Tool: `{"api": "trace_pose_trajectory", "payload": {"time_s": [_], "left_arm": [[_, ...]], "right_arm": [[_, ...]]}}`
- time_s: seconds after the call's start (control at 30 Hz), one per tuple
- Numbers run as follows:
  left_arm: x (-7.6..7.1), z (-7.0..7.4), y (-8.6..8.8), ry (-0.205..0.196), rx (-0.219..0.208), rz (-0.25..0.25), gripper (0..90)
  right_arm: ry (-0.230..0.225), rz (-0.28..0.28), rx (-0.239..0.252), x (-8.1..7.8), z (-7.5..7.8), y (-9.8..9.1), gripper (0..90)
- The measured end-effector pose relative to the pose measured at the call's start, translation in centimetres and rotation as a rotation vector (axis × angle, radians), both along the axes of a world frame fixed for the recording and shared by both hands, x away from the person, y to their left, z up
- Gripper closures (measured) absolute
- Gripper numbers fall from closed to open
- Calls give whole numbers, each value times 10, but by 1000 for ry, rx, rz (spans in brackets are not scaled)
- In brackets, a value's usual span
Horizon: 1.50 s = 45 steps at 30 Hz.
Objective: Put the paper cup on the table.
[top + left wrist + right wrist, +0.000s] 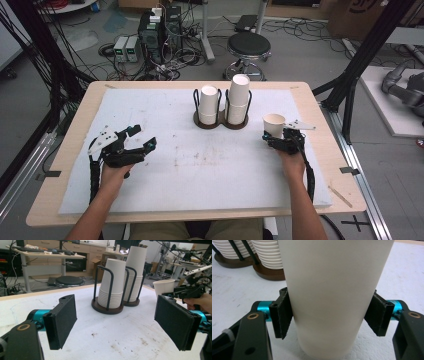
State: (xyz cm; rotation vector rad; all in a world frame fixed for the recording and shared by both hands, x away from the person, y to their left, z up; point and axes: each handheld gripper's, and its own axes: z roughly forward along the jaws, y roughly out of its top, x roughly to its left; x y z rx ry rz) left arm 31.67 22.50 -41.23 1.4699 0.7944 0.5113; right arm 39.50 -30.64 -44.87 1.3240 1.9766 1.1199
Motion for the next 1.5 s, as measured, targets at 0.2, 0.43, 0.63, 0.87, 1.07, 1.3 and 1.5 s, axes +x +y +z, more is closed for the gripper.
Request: {"api": "trace_pose_trajectory", "payload": {"time_s": [0.2,0.43,0.63,0.87,1.07,1.3,1.5], "left_arm": [[0,0,1,2,1,0,179],[0,1,0,1,-8,1,182],[1,1,0,0,-2,-2,182],[2,-1,1,19,-4,-3,171],[1,2,0,10,-14,-12,171],[-1,5,-6,2,-20,-41,167],[-3,6,-8,-2,-5,-51,158]], "right_arm": [[26,19,-44,-5,3,-1,312],[47,53,-42,-12,-1,-10,300],[88,59,-50,-12,-2,-10,198],[137,72,-38,-27,1,-16,180],[89,64,2,-55,14,-31,180],[-17,121,45,-85,36,-30,180],[-100,175,78,-103,53,-12,180]]}}
